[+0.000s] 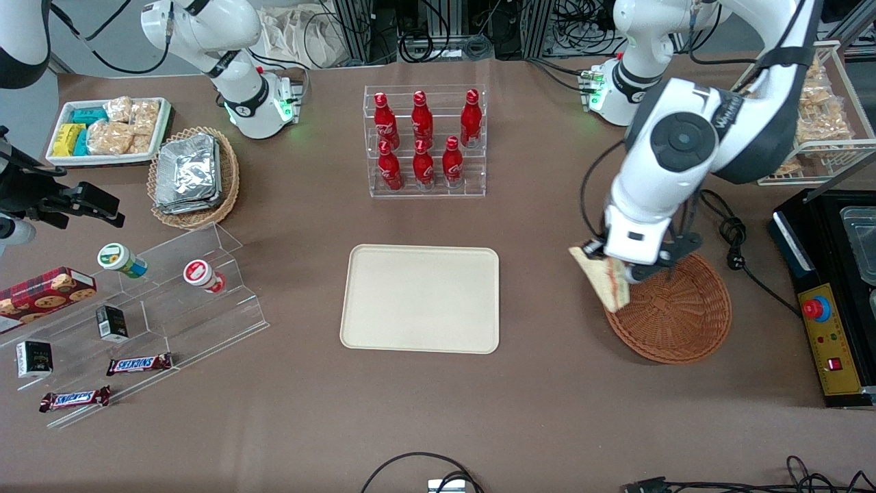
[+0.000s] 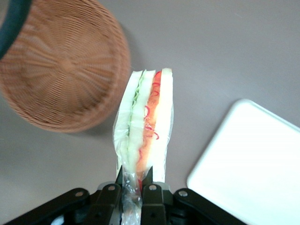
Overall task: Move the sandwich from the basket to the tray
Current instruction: 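Lift the sandwich and carry it with the left gripper over the cream tray, then lower the sandwich onto the tray and open the left gripper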
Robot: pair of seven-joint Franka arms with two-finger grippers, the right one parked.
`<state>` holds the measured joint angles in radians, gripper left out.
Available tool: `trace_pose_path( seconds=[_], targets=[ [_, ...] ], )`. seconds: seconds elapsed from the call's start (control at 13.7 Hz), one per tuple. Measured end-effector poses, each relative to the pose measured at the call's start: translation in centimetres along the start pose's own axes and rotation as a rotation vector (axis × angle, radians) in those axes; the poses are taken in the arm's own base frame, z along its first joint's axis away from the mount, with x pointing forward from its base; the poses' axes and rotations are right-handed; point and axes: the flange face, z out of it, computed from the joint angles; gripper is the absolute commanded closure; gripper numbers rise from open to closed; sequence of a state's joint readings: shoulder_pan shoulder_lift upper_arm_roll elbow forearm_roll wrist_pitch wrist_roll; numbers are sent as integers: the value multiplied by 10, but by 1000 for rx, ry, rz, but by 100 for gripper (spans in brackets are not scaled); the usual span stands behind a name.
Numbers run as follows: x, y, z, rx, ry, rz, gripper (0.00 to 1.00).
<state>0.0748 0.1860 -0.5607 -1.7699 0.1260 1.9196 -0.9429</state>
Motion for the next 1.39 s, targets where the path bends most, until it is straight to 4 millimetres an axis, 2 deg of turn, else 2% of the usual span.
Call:
trace_pose_path(
  seconds=[0.15, 0.22, 0.36, 0.58, 0.73, 1.02, 1.24, 1.39],
  targets=[
    [-38, 41, 2, -22, -23, 102, 100],
    [-57, 60, 12, -12, -31, 158, 100],
    [-84, 88, 46, 47, -23, 265, 100],
    [-108, 123, 111, 118, -36, 388, 100],
    [-111, 140, 145, 135, -51, 420, 100],
    [-110, 160, 183, 142, -32, 418, 100],
    [-105, 165, 189, 122, -28, 411, 100],
    [-98, 167, 186, 103, -15, 401, 90]
  ],
)
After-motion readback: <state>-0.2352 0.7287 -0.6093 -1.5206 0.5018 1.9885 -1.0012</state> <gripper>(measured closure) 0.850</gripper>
